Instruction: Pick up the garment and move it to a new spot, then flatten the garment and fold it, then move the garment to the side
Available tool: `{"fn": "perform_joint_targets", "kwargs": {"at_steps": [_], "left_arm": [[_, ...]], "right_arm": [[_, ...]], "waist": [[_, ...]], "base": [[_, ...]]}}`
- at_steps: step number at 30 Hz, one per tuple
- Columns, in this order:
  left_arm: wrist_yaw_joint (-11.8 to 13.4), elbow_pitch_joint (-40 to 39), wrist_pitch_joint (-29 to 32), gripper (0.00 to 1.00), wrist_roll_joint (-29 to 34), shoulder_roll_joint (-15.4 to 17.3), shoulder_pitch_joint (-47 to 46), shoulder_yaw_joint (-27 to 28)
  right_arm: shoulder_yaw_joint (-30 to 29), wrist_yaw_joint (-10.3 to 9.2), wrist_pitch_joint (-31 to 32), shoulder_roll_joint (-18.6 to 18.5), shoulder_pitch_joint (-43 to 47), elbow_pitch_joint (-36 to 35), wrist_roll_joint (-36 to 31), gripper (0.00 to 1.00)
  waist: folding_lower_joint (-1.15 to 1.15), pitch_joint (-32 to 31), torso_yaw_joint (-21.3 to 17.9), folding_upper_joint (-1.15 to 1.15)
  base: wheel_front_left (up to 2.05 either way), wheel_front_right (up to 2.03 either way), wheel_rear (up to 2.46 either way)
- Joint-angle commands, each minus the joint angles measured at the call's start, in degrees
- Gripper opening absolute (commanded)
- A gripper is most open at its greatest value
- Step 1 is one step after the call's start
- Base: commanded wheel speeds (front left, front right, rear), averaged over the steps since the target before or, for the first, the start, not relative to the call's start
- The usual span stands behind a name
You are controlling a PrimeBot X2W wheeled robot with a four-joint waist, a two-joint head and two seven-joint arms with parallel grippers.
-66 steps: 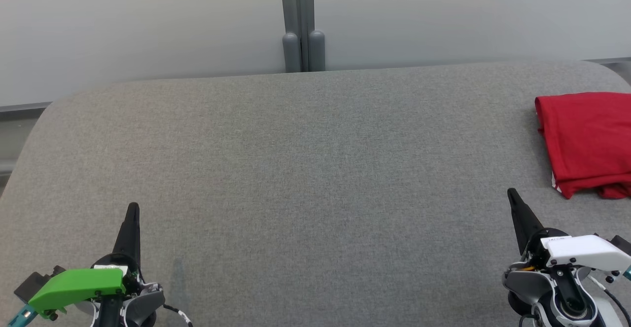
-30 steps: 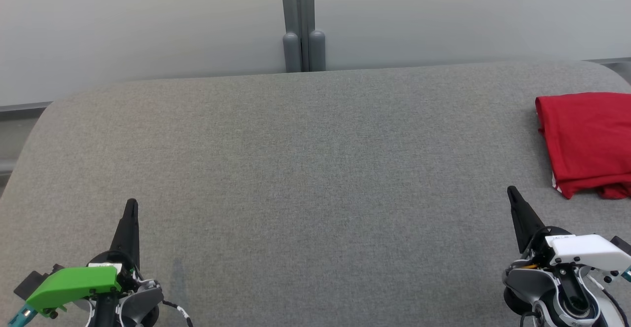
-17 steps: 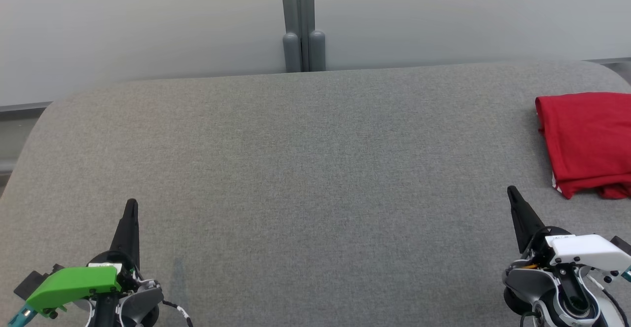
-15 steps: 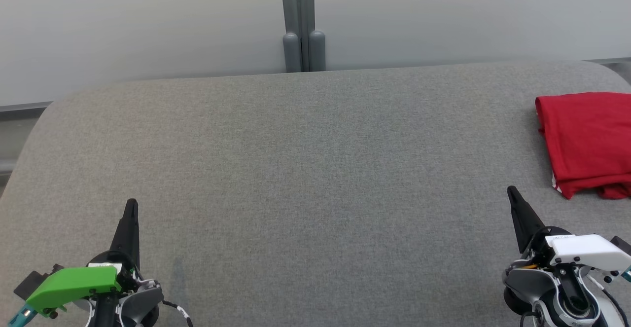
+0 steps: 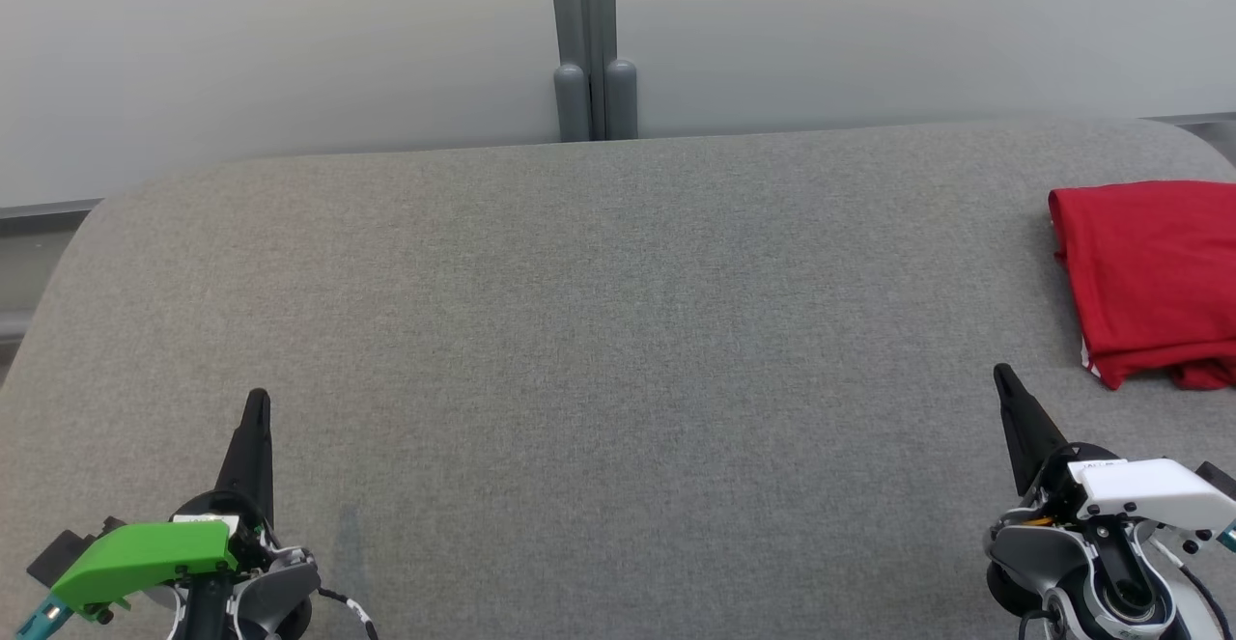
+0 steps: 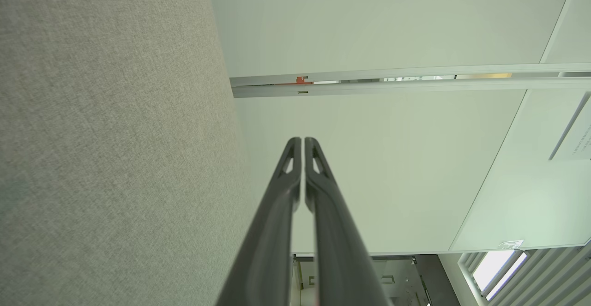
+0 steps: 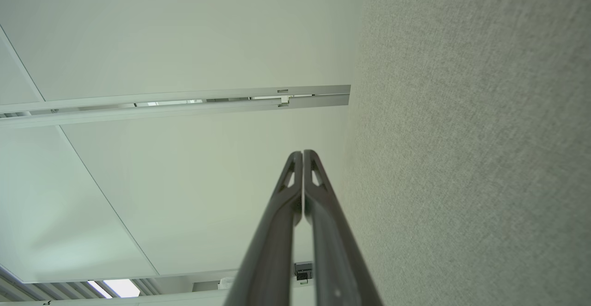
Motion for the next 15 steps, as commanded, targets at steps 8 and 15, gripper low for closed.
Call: {"fn": "perform_joint_targets", "kwargs": {"at_steps": [8,15], "left_arm": [[-0.2,-0.08,0.18,0.0,-0.04,0.42,-0.65,0.13],[-0.21,-0.08,0.18,0.0,-0.04,0.42,-0.65,0.13]], "right_arm": [[-0.1,0.02,0.2,-0.02,-0.3,-0.28,0.39,0.0],[-0.1,0.02,0.2,-0.02,-0.3,-0.28,0.39,0.0]], "waist": [[0.0,0.0,0.0,0.0],[0.0,0.0,0.0,0.0]], "base": [[0.0,0.0,0.0],[0.0,0.0,0.0]]}}
